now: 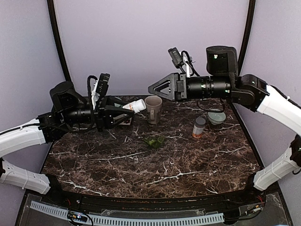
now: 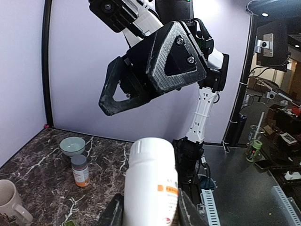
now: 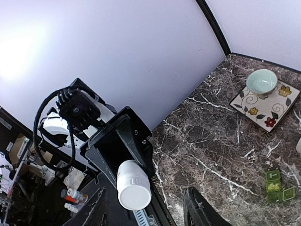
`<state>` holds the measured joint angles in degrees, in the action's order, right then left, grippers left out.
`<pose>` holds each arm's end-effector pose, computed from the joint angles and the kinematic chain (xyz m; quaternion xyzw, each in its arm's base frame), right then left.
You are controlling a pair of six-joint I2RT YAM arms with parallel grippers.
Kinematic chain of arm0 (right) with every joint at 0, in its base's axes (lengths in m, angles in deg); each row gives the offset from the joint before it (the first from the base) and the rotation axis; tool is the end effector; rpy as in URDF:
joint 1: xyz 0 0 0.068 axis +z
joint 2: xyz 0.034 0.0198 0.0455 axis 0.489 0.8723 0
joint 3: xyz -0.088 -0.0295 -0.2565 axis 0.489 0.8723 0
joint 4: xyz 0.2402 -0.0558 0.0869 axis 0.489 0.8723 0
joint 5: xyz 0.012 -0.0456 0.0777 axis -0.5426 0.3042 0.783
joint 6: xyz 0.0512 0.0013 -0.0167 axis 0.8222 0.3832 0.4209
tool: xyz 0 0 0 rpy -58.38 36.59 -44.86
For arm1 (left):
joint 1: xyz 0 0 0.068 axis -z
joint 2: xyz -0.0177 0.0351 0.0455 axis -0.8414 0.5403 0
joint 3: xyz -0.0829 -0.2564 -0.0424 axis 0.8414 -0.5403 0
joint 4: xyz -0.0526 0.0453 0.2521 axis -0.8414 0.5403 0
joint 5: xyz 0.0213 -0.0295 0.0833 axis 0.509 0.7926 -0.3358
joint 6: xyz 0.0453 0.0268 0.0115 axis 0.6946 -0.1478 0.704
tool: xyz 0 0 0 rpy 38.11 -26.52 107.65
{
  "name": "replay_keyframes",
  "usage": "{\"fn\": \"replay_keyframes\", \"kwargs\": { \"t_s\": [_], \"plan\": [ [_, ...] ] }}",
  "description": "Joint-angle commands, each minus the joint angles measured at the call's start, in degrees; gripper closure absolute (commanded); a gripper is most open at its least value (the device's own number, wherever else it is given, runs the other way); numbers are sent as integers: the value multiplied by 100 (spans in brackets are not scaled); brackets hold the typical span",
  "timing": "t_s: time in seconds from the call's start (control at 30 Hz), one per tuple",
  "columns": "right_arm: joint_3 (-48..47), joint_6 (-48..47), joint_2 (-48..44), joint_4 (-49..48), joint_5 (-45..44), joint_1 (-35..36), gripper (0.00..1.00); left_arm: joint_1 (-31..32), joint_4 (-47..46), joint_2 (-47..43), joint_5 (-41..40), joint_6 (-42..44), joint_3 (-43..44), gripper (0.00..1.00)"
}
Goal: Sort the pills into containers
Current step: Screw the lid of the pill bottle onto the pill bottle.
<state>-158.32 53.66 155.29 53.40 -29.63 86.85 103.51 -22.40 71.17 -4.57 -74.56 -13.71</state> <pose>0.1553 0.2648 0.4496 -0.2452 0.7335 0.5330 0.3430 0.1569 -0.1947 0.3734 0.4331 0.5076 -0.5087 0.5441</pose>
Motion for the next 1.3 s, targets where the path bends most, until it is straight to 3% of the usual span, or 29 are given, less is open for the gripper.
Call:
{"fn": "replay_keyframes", "kwargs": {
  "t_s": [0.0, 0.43, 1.03, 1.27],
  "plan": [
    [235, -1086, -207, 6, -69, 25, 46, -105, 143, 304, 1050, -472, 398, 100],
    [115, -2201, -198, 610, -103, 645, 47, -371, -235, 917, 2613, -1496, 673, 100],
    [-113, -2501, 80, 927, -418, 1023, 51, -408, -502, 1127, 3111, -1881, 729, 100],
    [-268, -2546, 207, 1017, -534, 1099, 63, -410, -500, 1119, 3125, -1863, 702, 100]
  ]
}}
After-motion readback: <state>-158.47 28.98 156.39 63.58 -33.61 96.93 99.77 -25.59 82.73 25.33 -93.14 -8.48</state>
